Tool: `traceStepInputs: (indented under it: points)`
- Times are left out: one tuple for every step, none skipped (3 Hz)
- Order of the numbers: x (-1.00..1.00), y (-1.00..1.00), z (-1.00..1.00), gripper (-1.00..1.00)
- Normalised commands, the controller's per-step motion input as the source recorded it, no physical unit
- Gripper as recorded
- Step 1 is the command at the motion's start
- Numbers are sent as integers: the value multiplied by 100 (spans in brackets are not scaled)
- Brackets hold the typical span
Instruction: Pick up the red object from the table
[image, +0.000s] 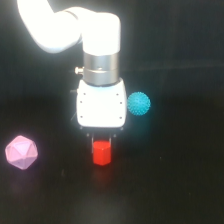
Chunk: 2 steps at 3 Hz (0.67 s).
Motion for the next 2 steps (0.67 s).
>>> traceStepInputs:
  points:
    - [-25, 58, 100, -81]
    - [56, 73, 100, -98]
